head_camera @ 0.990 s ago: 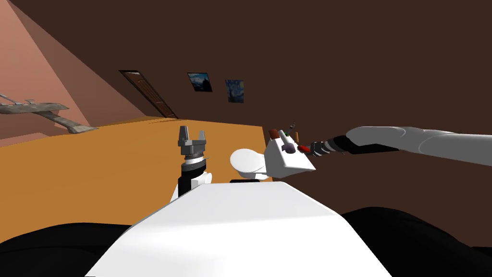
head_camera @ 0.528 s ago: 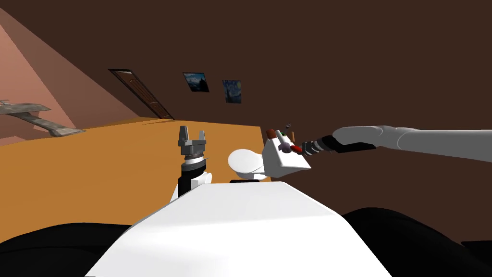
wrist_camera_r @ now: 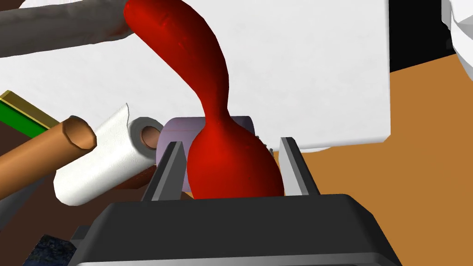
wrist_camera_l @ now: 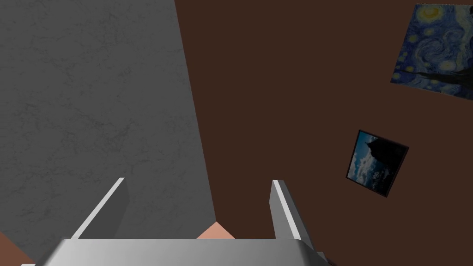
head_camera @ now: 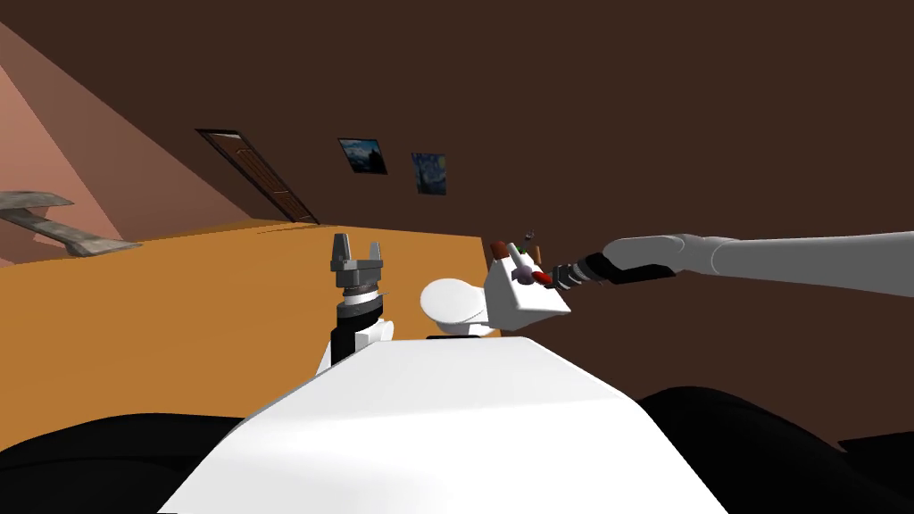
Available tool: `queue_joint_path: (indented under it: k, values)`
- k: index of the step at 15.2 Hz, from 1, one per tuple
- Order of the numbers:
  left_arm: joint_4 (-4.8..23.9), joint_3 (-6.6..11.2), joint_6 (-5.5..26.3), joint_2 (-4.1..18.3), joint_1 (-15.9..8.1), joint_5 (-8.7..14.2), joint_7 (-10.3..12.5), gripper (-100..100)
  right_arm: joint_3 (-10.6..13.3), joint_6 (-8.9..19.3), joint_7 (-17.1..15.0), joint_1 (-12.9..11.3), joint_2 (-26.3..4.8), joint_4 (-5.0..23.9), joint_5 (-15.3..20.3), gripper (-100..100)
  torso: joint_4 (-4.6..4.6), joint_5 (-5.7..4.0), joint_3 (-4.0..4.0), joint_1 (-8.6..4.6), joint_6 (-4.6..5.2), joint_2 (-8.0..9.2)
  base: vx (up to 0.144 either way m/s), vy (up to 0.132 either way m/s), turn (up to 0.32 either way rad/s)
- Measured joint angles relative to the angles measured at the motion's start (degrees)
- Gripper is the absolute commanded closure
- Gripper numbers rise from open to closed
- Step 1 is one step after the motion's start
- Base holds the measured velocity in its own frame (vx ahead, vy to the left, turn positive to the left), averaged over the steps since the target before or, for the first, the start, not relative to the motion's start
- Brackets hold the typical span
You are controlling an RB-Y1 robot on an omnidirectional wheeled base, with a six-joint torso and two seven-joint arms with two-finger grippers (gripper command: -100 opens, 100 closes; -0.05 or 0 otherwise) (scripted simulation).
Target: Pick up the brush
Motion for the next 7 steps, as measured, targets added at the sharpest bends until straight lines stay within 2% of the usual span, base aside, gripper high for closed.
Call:
queue_joint_path:
  k: [2,4,6,7]
  values:
    - [0.00,0.01,0.00,0.01,0.01,0.00,0.00,0,-1.22,2.15,-1.13,1.46,-2.08,-2.51,-1.61,100,-0.12,-0.18,-0.08,-0.12,-0.10,-0.04,0.013,-0.069,-0.123]
    - [0.00,0.01,0.00,0.01,0.00,0.00,0.00,0,-2.70,3.79,-1.32,3.93,-4.19,-3.82,-3.32,100,-0.48,-0.58,-0.29,0.00,-0.29,-0.10,0.014,-0.043,0.025]
    - [0.00,0.00,0.00,0.00,0.00,0.00,0.00,0,-2.29,4.11,-1.60,4.45,-3.90,-4.65,-2.93,100,-0.85,-0.93,-0.46,0.12,-0.20,-0.08,0.001,0.003,0.020]
    - [0.00,0.00,0.00,0.00,0.00,0.00,0.00,0,-2.73,4.08,-1.34,5.49,-4.13,-4.53,-3.32,100,-1.00,-1.09,-0.53,0.15,-0.17,-0.07,0.000,0.008,-0.010]
